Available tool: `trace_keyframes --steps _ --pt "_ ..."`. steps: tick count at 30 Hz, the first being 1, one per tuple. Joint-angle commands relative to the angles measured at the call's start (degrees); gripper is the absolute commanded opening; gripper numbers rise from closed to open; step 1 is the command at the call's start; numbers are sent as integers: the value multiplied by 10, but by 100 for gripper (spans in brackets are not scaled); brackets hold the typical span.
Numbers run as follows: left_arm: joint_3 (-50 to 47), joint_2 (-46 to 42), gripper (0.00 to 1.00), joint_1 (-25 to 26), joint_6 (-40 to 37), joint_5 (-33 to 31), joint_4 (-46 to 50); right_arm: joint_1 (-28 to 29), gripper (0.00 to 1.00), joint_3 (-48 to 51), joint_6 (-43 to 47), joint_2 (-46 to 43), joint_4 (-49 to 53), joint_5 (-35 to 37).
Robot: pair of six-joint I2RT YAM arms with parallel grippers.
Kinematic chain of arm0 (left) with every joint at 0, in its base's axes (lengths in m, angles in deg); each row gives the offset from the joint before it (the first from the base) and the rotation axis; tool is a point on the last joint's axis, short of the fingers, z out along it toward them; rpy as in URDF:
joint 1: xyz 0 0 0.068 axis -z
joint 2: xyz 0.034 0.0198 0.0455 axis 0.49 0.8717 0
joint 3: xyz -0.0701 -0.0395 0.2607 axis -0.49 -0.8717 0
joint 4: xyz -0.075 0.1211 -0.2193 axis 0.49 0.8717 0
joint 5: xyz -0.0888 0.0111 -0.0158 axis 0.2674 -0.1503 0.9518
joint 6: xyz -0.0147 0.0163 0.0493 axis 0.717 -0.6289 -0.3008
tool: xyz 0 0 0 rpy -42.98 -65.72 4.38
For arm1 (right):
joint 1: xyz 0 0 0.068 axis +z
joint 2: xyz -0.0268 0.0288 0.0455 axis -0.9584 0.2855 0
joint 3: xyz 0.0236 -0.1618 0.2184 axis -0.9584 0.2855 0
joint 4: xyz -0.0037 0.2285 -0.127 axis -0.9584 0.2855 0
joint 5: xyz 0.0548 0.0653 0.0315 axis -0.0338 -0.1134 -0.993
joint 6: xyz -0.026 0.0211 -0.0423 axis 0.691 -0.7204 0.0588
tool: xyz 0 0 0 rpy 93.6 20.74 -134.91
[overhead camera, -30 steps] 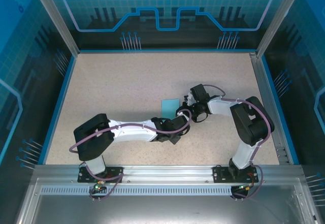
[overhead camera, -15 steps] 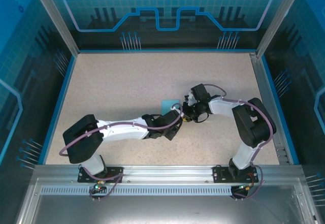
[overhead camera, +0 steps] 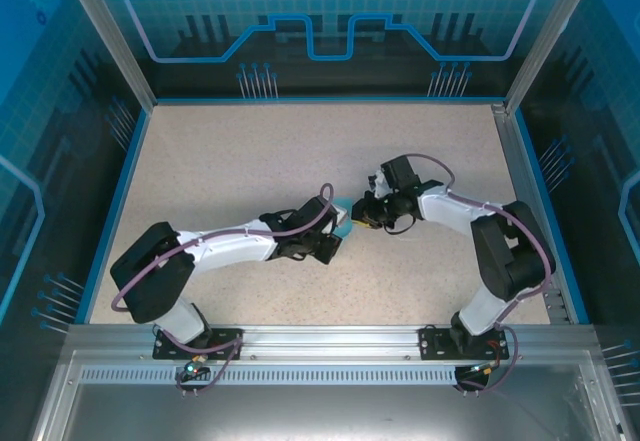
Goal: Fold a paper plane with a square sheet of paper (pick it up from the middle)
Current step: Third fold the triangle at the center of the table.
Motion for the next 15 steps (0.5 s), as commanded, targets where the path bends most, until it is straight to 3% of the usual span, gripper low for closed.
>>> trace_keyframes --steps 1,15 --pt "-6 -8 0 -12 8 44 -9 17 14 -53 21 51 27 12" --pt "3 12 0 -44 3 57 7 34 9 -204 117 204 158 90"
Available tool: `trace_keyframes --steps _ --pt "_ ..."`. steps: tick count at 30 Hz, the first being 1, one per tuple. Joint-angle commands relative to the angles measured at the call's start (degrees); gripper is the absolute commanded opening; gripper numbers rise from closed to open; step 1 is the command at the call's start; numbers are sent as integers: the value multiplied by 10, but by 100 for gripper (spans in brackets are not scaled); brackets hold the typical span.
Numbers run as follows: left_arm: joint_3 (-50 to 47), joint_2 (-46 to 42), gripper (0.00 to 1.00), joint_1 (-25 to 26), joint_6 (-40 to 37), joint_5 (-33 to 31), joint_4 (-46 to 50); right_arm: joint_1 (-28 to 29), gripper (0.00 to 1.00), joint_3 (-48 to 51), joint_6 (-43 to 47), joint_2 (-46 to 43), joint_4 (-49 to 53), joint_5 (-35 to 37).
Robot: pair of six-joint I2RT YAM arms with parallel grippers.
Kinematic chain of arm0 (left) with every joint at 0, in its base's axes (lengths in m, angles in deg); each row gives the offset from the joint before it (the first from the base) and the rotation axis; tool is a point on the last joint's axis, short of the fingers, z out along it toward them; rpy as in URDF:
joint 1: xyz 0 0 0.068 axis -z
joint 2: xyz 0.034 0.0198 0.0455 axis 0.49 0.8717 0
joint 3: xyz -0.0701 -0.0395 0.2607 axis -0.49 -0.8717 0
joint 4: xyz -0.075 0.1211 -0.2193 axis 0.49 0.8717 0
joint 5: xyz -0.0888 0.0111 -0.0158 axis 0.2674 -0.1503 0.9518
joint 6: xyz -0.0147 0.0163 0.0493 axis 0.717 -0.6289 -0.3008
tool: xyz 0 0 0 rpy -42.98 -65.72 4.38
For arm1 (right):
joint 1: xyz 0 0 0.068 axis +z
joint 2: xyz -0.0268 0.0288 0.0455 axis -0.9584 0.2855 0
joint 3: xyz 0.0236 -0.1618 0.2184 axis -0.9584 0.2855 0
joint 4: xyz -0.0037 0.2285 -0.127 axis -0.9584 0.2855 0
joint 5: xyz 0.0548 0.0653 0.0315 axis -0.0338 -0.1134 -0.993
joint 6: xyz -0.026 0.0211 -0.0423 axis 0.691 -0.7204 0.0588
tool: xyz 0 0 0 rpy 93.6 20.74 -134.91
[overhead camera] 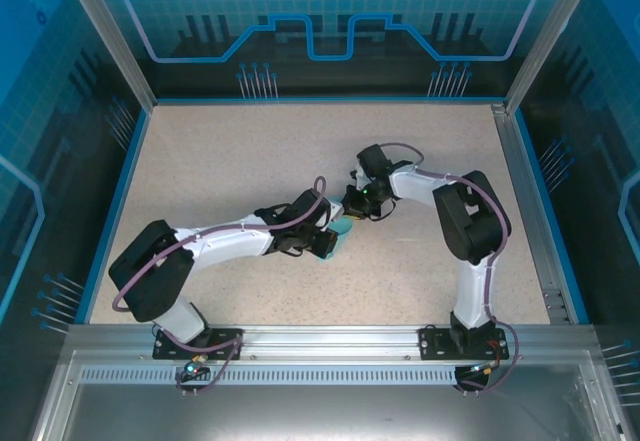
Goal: Fold a paper plane with a square sheet of paper (pick it up from the middle)
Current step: Third fold the triangle at the center of the table.
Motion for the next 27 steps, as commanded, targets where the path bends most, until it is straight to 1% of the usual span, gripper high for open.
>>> trace_keyframes --steps 1,6,19,27 --pt "6 14 0 -11 2 16 12 14 9 -29 44 23 63 33" --pt "24 38 0 -21 -4 12 26 22 10 -39 57 35 82 46" --pt "52 63 0 -48 -14 4 36 22 10 -39 57 44 86 51" --pt "50 66 1 -49 -6 -22 46 22 11 -39 53 34 91 55"
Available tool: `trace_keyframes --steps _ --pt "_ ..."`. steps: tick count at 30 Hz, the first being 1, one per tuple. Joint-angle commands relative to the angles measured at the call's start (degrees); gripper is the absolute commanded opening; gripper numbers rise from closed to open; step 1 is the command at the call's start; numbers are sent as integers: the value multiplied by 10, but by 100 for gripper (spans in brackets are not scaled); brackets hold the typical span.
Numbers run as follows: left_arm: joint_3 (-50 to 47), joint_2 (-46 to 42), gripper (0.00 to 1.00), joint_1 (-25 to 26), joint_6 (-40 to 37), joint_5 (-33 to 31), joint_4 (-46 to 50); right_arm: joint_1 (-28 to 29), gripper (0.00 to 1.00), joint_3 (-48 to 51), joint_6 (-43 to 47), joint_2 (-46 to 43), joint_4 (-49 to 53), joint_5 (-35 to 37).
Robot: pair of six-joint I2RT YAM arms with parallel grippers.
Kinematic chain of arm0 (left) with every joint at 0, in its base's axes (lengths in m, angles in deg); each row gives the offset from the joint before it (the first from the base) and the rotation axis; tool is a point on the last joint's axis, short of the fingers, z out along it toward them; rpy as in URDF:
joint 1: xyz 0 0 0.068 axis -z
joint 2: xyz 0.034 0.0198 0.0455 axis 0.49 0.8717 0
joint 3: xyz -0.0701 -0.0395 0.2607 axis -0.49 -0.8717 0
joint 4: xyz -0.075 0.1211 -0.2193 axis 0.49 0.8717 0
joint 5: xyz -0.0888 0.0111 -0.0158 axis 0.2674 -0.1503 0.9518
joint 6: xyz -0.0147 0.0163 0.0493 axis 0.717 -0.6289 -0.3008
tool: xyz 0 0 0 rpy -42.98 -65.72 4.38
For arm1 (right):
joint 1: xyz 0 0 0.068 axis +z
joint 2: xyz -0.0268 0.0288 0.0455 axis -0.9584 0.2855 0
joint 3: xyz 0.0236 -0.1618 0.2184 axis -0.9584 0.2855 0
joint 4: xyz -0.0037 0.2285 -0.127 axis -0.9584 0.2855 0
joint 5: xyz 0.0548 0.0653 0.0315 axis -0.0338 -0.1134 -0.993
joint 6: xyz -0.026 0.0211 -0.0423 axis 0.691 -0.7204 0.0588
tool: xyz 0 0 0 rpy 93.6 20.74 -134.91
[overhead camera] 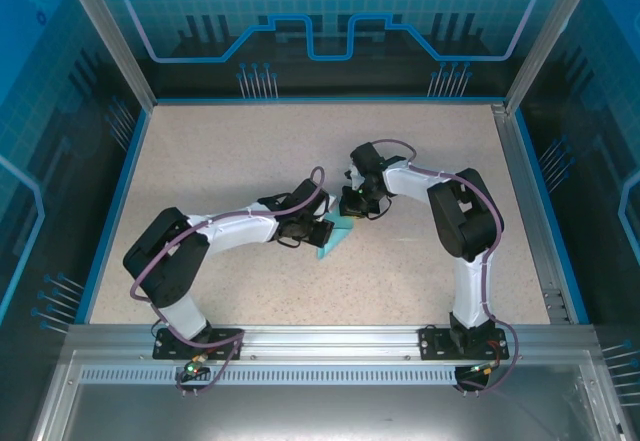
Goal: Fold a paper plane with a square sheet of paper (pick it up from the middle)
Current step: Third fold the triangle at the center of the table.
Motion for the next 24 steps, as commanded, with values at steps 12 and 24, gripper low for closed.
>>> trace_keyframes --steps 12,24 --pt "9 18 2 -17 16 -33 21 10 11 5 -3 6 39 20" --pt "14 29 4 -27 4 -9 2 10 12 9 -10 1 34 16"
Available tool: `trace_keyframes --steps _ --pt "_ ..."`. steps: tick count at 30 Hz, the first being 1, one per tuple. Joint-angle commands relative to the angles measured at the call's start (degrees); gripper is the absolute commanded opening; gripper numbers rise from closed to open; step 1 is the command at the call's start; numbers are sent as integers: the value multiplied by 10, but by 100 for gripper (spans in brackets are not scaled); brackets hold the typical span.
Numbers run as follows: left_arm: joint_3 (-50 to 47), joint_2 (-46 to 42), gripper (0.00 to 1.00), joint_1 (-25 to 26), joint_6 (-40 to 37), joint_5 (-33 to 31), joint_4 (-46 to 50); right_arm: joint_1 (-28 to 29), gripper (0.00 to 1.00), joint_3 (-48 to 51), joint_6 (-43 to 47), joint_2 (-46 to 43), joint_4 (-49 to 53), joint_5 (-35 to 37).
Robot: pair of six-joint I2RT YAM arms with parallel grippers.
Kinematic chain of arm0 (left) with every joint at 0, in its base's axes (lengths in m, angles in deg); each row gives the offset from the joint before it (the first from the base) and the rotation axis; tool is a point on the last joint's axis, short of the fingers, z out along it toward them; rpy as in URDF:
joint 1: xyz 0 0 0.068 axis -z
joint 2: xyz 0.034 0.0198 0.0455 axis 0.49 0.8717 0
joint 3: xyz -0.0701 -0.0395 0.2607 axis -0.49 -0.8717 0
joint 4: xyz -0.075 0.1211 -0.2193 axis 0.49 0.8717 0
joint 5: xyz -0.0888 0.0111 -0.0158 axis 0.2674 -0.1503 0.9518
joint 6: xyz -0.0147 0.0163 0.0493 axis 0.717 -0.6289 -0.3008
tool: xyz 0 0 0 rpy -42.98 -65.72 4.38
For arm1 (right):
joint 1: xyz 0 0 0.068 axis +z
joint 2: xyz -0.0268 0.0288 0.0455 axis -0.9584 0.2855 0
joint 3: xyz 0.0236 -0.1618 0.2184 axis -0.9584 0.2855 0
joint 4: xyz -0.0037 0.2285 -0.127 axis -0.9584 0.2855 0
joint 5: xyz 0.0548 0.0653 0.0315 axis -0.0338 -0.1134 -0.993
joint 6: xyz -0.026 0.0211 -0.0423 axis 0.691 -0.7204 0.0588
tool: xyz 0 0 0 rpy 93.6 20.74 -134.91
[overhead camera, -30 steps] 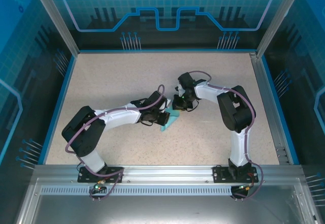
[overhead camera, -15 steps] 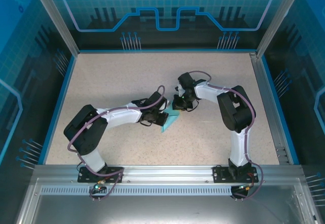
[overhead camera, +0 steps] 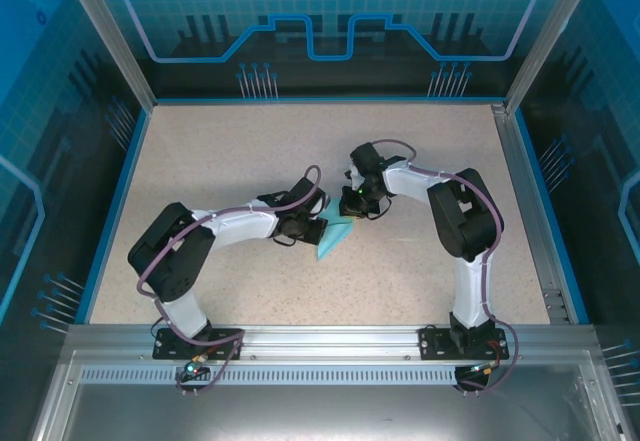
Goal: Fold a paper plane with a square sheet of paper (pick it up from the middle)
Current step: Third fold the triangle at the center of the table.
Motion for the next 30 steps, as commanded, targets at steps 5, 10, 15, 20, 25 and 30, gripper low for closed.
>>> trace_keyframes --steps 5,10,15,20,25,30 --pt "8 6 4 -4 -8 24 -18 9 12 10 -8 2 34 17" --pt "-2 13 5 -5 -9 27 -40 9 12 10 -8 4 34 18" --pt "2 22 4 -4 -8 22 -31 9 13 11 -9 4 33 19" --pt "-2 17 5 -4 -2 20 -20 9 13 13 -10 2 34 20" --pt "-6 10 5 -4 6 17 -17 9 13 12 -10 4 34 20" --pt "-8 12 6 -4 13 20 -14 10 13 16 -12 2 31 21"
